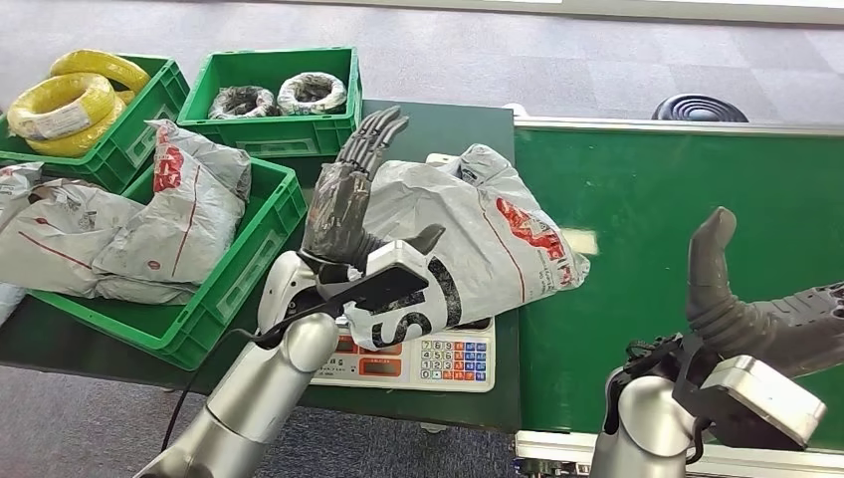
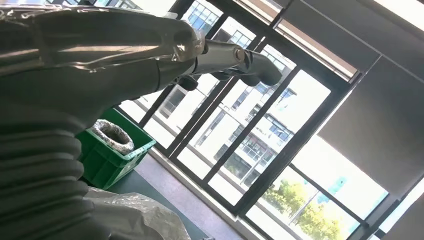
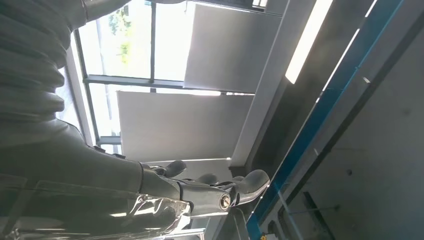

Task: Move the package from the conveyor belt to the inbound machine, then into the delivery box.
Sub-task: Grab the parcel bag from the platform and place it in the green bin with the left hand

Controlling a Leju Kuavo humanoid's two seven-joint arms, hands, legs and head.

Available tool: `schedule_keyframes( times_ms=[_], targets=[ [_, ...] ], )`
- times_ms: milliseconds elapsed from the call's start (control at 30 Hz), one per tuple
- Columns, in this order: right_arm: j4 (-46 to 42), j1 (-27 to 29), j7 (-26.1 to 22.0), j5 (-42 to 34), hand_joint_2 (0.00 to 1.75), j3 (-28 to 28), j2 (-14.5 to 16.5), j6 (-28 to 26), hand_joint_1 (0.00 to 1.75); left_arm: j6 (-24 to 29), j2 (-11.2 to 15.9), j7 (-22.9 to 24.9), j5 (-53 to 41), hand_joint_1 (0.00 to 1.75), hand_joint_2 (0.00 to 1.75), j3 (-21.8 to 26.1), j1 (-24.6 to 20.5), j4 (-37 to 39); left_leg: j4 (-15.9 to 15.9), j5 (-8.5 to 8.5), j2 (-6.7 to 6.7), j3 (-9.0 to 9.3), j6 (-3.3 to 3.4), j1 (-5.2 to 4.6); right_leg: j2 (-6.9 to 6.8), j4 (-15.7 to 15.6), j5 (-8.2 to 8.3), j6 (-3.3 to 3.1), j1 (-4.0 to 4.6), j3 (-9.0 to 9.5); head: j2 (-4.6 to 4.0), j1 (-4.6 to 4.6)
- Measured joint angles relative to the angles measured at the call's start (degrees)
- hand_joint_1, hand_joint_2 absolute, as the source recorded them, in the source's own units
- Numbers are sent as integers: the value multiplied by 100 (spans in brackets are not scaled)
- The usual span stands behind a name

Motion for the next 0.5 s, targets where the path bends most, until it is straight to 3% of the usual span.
schedule_keyframes(
  times_ms=[200,333,500],
  targets=[
    [93,122,-5,-9,175,-35,2,0,0,-796,-345,736,-1880,0,175,-958,-1084,2222,0,-2,5,-5,1,-2,-1,0,-2,1,-2,2,0,2],
    [125,186,-7,-8,175,-42,2,0,0,-820,-508,780,-2013,0,175,-1307,-1392,3193,0,-4,8,-5,0,-2,10,0,-1,1,-3,-4,0,1],
    [145,208,-7,-8,175,-49,2,0,0,-819,-589,784,-2023,0,175,-1502,-1593,3780,-1,-3,5,-5,0,-1,8,1,-1,0,-1,-3,0,1]
  ],
)
